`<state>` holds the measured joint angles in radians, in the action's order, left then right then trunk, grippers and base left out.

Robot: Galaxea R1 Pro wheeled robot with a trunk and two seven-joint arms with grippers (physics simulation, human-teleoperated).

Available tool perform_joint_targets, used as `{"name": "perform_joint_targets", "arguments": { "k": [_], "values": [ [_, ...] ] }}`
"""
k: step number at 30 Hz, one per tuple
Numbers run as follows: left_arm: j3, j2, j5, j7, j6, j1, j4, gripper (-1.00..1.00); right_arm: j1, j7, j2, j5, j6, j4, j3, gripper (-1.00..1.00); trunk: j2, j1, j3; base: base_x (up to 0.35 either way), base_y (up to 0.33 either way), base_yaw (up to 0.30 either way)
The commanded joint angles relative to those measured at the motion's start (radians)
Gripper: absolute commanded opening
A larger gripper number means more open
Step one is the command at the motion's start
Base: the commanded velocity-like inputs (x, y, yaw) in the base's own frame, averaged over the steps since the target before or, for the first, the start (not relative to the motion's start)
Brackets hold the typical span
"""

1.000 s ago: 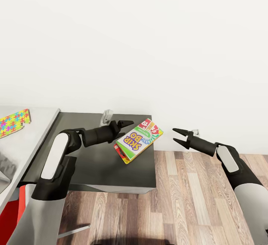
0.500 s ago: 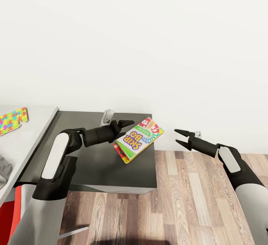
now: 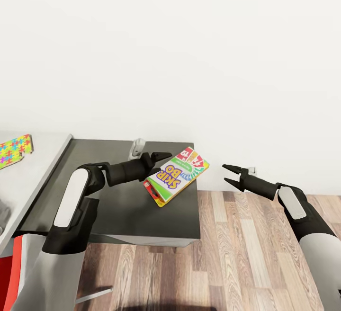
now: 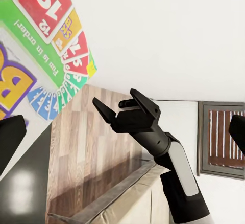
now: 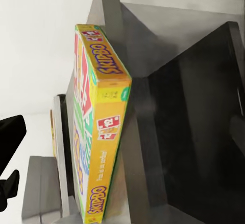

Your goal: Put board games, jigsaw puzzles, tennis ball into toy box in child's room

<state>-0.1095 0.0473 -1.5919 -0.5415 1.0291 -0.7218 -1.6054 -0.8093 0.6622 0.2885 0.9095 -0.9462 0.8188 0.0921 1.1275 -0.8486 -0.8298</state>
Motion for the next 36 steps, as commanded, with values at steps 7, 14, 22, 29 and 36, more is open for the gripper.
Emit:
{"name": "perform_joint_targets", "arguments": {
  "k": [7,14,22,29,36],
  "values": [
    [0.001,0.001,-0.01,-0.009,0.002,-0.001,-0.001,1.0,-0.001,0.003,0.001,-0.003,-0.004,-0.001,0.003,1.0,0.0,0.0,-0.001,0.0,0.0,0.0],
    [0.001,0.002,-0.009,-0.006,0.002,0.0,-0.001,1.0,-0.001,0.002,0.001,-0.003,-0.003,-0.001,0.004,1.0,0.0,0.0,-0.001,0.0,0.0,0.0],
    [0.0,0.002,-0.009,-0.005,0.002,0.0,-0.001,1.0,-0.005,-0.001,0.002,-0.003,-0.002,-0.002,0.004,1.0,0.0,0.0,-0.001,0.0,0.0,0.0],
    [0.0,0.002,-0.01,-0.003,0.002,0.0,-0.001,1.0,-0.013,-0.018,0.003,-0.003,-0.002,-0.003,0.008,1.0,0.0,0.0,-0.001,0.0,0.0,0.024],
    [-0.001,0.002,-0.01,-0.002,0.003,0.0,-0.001,1.0,-0.021,-0.05,0.003,-0.004,0.003,-0.015,0.044,1.0,0.0,0.0,-0.001,0.0,0.0,0.123]
  ]
}}
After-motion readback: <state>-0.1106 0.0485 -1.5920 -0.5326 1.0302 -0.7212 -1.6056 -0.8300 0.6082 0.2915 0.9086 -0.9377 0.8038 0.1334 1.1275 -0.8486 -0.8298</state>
